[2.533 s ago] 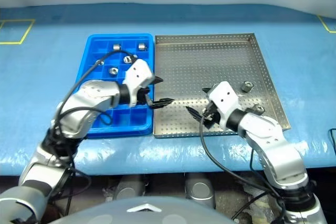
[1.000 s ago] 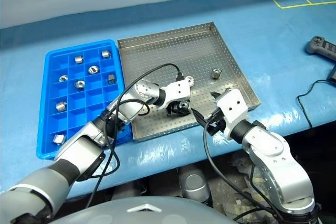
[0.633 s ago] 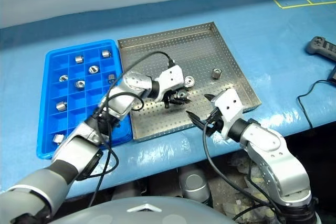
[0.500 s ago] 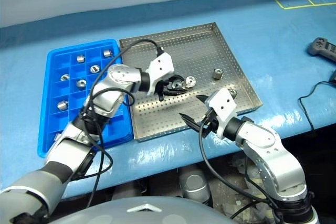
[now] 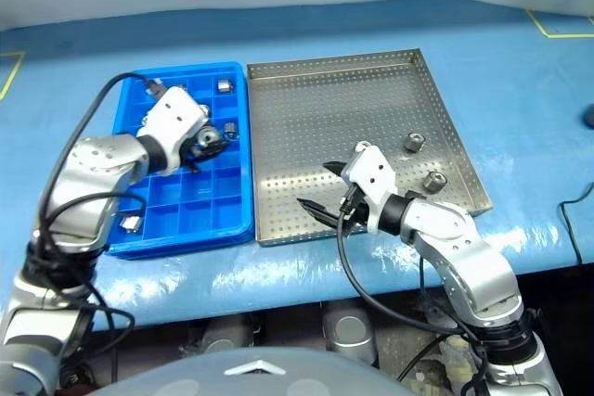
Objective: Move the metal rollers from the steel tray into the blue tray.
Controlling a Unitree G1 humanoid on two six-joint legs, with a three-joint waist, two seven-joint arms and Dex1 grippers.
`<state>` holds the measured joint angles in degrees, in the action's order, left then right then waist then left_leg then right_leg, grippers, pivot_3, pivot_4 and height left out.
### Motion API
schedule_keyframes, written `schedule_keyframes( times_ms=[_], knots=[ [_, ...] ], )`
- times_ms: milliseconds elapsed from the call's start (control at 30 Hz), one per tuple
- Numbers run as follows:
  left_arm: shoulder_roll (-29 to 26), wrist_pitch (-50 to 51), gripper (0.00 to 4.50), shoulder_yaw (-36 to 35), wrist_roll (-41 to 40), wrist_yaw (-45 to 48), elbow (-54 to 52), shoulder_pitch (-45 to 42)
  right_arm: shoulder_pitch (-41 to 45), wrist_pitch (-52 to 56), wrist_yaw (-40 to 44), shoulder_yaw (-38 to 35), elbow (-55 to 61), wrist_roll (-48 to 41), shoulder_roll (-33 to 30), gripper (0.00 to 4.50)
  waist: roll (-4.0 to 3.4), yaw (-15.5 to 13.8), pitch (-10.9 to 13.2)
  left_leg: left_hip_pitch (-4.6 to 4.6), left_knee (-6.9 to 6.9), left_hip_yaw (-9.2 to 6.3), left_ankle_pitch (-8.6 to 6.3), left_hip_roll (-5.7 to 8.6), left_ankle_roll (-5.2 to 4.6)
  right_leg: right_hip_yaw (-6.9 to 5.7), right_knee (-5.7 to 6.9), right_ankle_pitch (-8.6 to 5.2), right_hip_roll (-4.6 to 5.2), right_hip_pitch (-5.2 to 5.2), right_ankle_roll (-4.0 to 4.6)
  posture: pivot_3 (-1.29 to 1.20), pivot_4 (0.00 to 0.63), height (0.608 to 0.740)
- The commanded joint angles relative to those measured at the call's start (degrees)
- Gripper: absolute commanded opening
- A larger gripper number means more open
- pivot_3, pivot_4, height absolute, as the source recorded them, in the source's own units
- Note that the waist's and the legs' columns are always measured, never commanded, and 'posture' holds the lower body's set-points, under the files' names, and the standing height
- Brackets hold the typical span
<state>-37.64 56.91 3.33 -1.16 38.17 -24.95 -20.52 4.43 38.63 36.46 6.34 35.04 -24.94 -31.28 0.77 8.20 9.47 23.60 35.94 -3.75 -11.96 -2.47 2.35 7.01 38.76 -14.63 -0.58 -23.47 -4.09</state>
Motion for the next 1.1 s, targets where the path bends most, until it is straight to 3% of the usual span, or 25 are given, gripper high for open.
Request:
schedule_keyframes(
  times_ms=[33,433,800,1067,1100],
  knots=[
    [-1.3,2.76,1.83,-3.82,-1.32,-1.45,-5.6,2.05,0.96,-1.71,0.55,-0.76,0.35,-0.41,-0.05,4.19,0.02,-1.3,0.01,0.0,0.02,-0.01,0.0,0.0,0.0,-0.03,0.0,0.0,0.0,0.01,0.0,-0.05,0.15,0.74],
    [-1.84,7.28,1.83,-7.6,-3.95,-5.63,-9.65,11.13,0.95,-1.8,-0.14,-1.83,0.08,-0.45,-0.4,4.19,0.04,-2.8,0.01,-0.04,0.05,0.03,0.0,-0.02,0.01,-0.03,0.01,0.01,0.01,0.03,0.01,-0.05,0.15,0.74],
    [-2.09,6.59,1.83,-6.73,-5.88,-7.26,-8.47,11.46,1.1,-1.73,-0.5,-1.98,-0.11,-0.28,-0.33,4.19,0.04,-2.95,0.01,-0.03,0.05,0.03,0.0,-0.02,0.01,-0.04,0.01,0.01,0.01,0.03,0.02,-0.05,0.15,0.74],
    [-2.71,5.75,4.43,-8.19,-7.35,-7.33,-8.7,11.12,1.4,-2.12,-1.47,-2.52,-0.44,0.18,-0.03,4.19,0.04,-2.92,0.01,-0.04,0.05,0.03,0.0,-0.02,0.01,-0.04,0.01,0.01,0.01,0.03,0.02,-0.05,0.15,0.74],
    [-2.67,5.23,4.48,-8.66,-7.59,-7.36,-8.86,10.75,1.39,-2.24,-1.64,-2.65,-0.64,0.29,-0.04,4.19,0.04,-2.94,0.01,-0.04,0.05,0.03,0.0,-0.02,0.01,-0.04,0.01,0.01,0.01,0.03,0.03,-0.05,0.15,0.74]
  ],
)
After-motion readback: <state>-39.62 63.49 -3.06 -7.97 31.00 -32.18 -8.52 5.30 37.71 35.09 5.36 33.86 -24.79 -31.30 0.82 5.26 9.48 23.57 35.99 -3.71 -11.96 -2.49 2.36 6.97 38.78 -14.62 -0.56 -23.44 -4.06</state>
